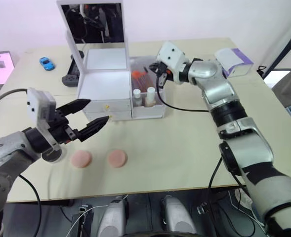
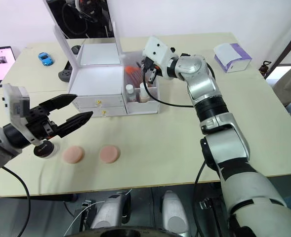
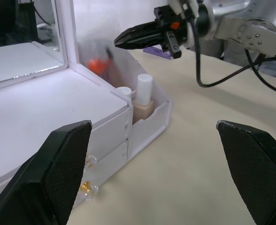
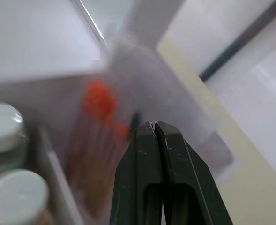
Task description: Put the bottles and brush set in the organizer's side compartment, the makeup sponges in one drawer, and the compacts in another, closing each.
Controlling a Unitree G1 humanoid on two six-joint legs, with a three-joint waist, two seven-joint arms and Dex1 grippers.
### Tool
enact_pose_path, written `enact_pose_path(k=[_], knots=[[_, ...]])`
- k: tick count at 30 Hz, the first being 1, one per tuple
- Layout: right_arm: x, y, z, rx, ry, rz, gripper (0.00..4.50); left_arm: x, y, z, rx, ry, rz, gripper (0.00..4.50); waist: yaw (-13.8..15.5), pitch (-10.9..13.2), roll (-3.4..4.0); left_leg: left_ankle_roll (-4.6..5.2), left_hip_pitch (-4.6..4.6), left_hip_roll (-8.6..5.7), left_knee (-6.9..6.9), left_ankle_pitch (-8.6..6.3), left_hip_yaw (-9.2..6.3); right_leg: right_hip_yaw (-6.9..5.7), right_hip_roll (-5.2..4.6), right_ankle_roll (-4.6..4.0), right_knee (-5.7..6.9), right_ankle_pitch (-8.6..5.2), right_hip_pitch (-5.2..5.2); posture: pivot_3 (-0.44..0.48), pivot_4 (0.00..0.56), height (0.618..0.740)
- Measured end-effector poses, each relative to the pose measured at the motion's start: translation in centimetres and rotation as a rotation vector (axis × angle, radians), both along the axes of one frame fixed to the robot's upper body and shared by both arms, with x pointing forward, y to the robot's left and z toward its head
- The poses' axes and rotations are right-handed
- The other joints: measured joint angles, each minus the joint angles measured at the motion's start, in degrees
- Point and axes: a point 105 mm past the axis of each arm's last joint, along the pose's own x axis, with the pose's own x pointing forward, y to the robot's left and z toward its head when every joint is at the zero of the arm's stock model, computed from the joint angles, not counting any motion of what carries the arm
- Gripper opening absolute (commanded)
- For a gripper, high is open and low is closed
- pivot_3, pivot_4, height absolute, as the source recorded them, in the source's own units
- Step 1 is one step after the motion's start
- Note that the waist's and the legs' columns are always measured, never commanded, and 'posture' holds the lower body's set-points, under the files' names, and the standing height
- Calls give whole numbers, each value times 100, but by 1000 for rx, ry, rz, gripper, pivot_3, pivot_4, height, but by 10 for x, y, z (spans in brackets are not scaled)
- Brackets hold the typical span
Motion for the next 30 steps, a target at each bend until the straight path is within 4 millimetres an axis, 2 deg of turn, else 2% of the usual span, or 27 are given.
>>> enact_pose_path(k=[5,12,16,19,21,26,30], knots=[[9,4,-18,-59,22,-22,82,2,-1,1,6,-15,-3,4500,2,1,1,0,-2,0,-3,0,0,2,0,0,0,0,-3,0,150,740],[6,8,11,-24,-29,39,82,4,2,-1,3,-5,5,4500,11,0,1,0,-1,0,-1,0,-2,0,0,0,1,0,1,0,150,740],[-13,12,19,7,15,196,82,4,3,-4,8,1,15,4500,17,1,1,0,-1,0,0,0,-3,0,0,1,2,1,2,0,150,740],[-20,18,22,3,25,248,82,4,4,-4,14,0,21,4500,1,0,1,0,3,1,0,0,-3,0,1,1,10,1,1,0,150,740],[-19,23,17,-1,40,251,82,5,3,-4,15,-2,20,4500,0,0,1,0,4,2,0,0,-3,0,3,1,14,0,0,0,150,740],[-11,36,-11,-64,109,207,82,5,3,-4,15,-5,29,4500,6,0,1,-1,1,2,0,0,-2,1,3,1,13,0,-3,0,150,740],[-2,42,-19,-80,69,131,82,1,0,-6,26,-4,39,4500,8,0,1,-2,0,1,0,1,-2,1,1,1,13,0,-4,0,150,740]])
